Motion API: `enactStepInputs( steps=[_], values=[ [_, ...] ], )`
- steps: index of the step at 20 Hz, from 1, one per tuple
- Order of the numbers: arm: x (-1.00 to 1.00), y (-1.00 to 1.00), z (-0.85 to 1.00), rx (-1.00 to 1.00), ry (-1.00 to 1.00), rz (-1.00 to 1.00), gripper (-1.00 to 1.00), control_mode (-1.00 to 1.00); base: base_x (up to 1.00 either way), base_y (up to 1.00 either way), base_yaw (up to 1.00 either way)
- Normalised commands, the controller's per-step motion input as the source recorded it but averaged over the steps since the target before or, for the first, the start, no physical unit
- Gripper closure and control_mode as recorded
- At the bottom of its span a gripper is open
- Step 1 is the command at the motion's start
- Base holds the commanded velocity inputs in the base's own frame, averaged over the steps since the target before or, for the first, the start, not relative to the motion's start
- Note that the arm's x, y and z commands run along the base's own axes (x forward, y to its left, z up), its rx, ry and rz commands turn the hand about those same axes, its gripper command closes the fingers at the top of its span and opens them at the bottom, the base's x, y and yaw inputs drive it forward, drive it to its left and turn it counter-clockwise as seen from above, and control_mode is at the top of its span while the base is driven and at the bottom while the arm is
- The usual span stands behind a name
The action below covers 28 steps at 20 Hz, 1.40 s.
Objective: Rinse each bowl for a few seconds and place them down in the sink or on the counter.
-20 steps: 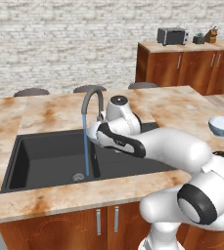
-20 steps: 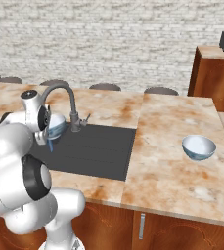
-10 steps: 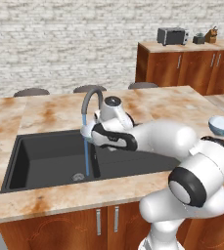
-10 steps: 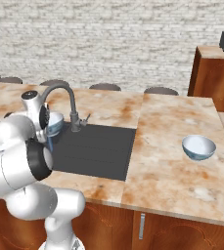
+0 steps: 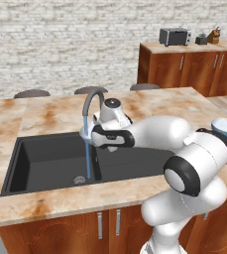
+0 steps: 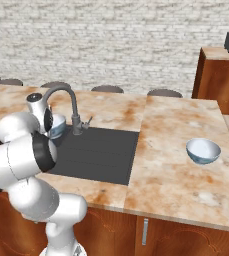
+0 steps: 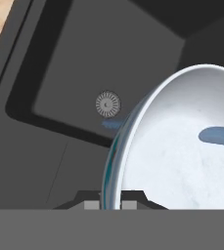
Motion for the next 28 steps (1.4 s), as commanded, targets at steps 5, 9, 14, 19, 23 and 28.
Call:
enactStepInputs(
  steps=[5, 9, 14, 19, 23, 28],
  values=[
    [-0.06, -0.18, 0.13, 0.00, -0.04, 0.03, 1.00, -1.00, 0.00, 0.00, 0.00],
    [-0.05, -0.24, 0.13, 0.00, -0.01, 0.00, 1.00, -1.00, 0.00, 0.00, 0.00],
    [-0.01, -0.32, 0.07, 0.00, 0.02, -0.06, 1.00, -1.00, 0.00, 0.00, 0.00],
    [0.00, -0.30, 0.07, 0.00, 0.04, -0.13, 1.00, -1.00, 0.00, 0.00, 0.00],
    [0.00, -0.34, 0.05, 0.00, 0.06, -0.15, 1.00, -1.00, 0.00, 0.00, 0.00],
    [0.03, -0.33, 0.03, 0.00, 0.04, -0.11, 1.00, -1.00, 0.00, 0.00, 0.00]
  ],
)
